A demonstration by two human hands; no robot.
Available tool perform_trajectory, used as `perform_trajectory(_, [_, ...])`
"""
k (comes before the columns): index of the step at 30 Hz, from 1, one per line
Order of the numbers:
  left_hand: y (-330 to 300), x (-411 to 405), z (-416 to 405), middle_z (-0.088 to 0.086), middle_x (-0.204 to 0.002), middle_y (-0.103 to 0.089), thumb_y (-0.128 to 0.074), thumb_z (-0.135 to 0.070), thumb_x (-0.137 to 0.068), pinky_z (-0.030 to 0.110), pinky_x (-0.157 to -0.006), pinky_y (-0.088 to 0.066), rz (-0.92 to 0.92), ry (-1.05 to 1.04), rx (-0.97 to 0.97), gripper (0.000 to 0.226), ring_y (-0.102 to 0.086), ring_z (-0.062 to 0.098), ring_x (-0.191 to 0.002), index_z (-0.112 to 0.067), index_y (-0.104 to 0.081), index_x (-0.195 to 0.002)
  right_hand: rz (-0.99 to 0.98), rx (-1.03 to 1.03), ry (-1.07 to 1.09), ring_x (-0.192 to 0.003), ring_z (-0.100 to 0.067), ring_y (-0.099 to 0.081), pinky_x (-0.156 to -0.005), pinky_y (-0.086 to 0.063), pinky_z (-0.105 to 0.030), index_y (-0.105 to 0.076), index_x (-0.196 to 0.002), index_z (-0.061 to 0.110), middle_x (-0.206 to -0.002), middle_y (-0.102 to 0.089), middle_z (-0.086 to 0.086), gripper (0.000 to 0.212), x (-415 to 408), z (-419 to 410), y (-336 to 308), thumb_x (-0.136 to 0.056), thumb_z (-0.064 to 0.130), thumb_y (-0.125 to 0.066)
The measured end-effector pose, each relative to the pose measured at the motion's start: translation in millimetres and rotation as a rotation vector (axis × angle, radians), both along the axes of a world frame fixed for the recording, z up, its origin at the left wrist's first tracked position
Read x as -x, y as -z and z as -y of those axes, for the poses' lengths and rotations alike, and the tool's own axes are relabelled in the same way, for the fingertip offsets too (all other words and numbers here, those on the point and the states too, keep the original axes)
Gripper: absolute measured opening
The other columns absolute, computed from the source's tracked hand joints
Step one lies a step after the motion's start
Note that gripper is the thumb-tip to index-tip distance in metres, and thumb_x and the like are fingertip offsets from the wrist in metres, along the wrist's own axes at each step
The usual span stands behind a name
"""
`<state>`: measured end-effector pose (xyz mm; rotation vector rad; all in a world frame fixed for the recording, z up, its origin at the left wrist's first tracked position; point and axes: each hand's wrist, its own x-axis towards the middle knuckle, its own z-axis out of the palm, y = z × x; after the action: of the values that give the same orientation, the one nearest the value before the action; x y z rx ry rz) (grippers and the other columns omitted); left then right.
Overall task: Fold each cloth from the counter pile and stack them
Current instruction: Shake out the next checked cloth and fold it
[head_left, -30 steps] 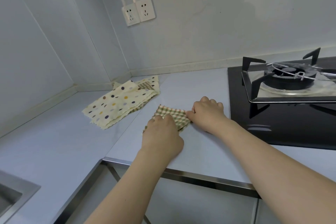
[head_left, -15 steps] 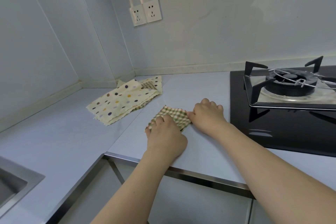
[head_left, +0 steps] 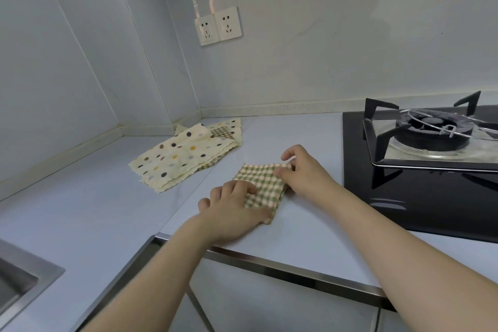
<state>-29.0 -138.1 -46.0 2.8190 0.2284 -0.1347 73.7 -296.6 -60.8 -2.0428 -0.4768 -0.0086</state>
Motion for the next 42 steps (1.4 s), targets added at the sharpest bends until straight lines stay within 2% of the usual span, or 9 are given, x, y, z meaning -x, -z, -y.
perform_trajectory(2, [-10,-7,-11,-0.013,-0.143,-0.023,-0.057,-0.073,-0.063,0.043,-0.11,-0.017,-0.078,0.002,0.063,0.082,-0.018,0.019,-0.135,-0.048,-0.029,-0.136,-0.037,-0.086,-0.051,-0.074,-0.015,-0.054,-0.066,-0.043,-0.027,-0.045,-0.112,0.03,-0.092,-0.056,0.001,0.027,1,-3,-2,-0.09,0.02,-0.057])
perform_trajectory(6, [-12,-32,-34,-0.006,-0.143,-0.041,-0.057,-0.077,-0.064,0.047,-0.11,-0.03,0.167,-0.289,0.611,0.085,-0.038,0.024,-0.129,-0.042,-0.037,-0.139,0.105,-0.233,-0.126,-0.081,-0.007,-0.055,-0.07,-0.043,-0.018,-0.046,-0.117,0.034,-0.1,-0.054,0.006,0.042,5,-8,-6,-0.091,0.002,-0.05])
perform_trajectory(10, [-13,-58,-32,-0.004,-0.12,-0.067,-0.065,-0.058,-0.081,0.036,-0.092,-0.047,0.189,-0.283,1.009,0.053,-0.063,0.018,-0.106,-0.025,-0.061,-0.123,0.196,-0.404,-0.09,-0.084,-0.001,-0.055,-0.075,-0.044,-0.016,-0.046,-0.115,0.041,-0.099,-0.053,0.012,0.049,2,-15,-7,-0.09,-0.002,-0.051])
perform_trajectory(13, [-8,-68,-17,0.003,-0.104,-0.075,-0.065,-0.038,-0.089,0.039,-0.09,-0.053,0.313,-0.23,1.2,0.022,-0.07,0.022,-0.098,-0.019,-0.071,-0.099,-0.015,-0.721,0.067,-0.091,-0.011,-0.061,-0.073,-0.048,-0.025,-0.041,-0.123,0.043,-0.108,-0.057,0.006,0.05,-4,-16,-10,-0.092,0.006,-0.057])
perform_trajectory(16, [1,-71,-5,-0.001,-0.094,-0.075,-0.06,-0.029,-0.094,0.033,-0.082,-0.055,0.546,-0.182,1.113,0.014,-0.07,0.016,-0.092,-0.02,-0.068,-0.088,-0.452,-0.814,0.105,-0.094,-0.017,-0.065,-0.076,-0.054,-0.035,-0.039,-0.128,0.03,-0.109,-0.064,0.002,0.045,-10,-18,-7,-0.09,0.037,-0.062])
perform_trajectory(18, [1,-66,0,-0.003,-0.093,-0.074,-0.058,-0.029,-0.096,0.027,-0.077,-0.055,0.648,-0.151,1.078,0.015,-0.069,0.01,-0.087,-0.017,-0.066,-0.094,-0.517,-0.694,0.054,-0.094,-0.019,-0.069,-0.083,-0.055,-0.039,-0.053,-0.124,0.018,-0.107,-0.07,-0.001,0.052,-12,-18,-5,-0.089,0.056,-0.054])
perform_trajectory(28, [-33,-4,54,-0.01,-0.061,-0.039,-0.043,-0.033,-0.102,0.015,-0.043,-0.029,0.794,-0.133,0.803,0.033,-0.036,-0.001,-0.046,-0.021,-0.039,-0.071,-0.074,-0.427,0.355,-0.069,-0.015,-0.047,-0.053,-0.033,-0.026,-0.044,-0.093,0.011,-0.078,-0.048,0.002,0.029,75,8,-30,-0.104,0.032,-0.027])
perform_trajectory(35, [-53,38,107,-0.008,-0.06,-0.041,-0.039,-0.031,-0.104,0.015,-0.04,-0.028,0.829,-0.046,0.82,0.028,-0.036,0.001,-0.045,-0.022,-0.041,-0.077,0.147,-0.34,0.444,-0.072,-0.007,-0.047,-0.06,-0.037,-0.03,-0.045,-0.097,0.009,-0.082,-0.05,0.004,0.03,117,67,-64,-0.104,0.033,-0.027])
perform_trajectory(42, [-53,28,122,-0.007,-0.062,-0.043,-0.037,-0.034,-0.104,0.02,-0.042,-0.031,0.814,-0.023,0.814,0.026,-0.035,0.003,-0.047,-0.021,-0.043,-0.082,0.122,-0.365,0.455,-0.073,-0.018,-0.05,-0.07,-0.047,-0.04,-0.044,-0.094,0.009,-0.081,-0.051,-0.002,0.032,113,86,-67,-0.103,0.035,-0.027])
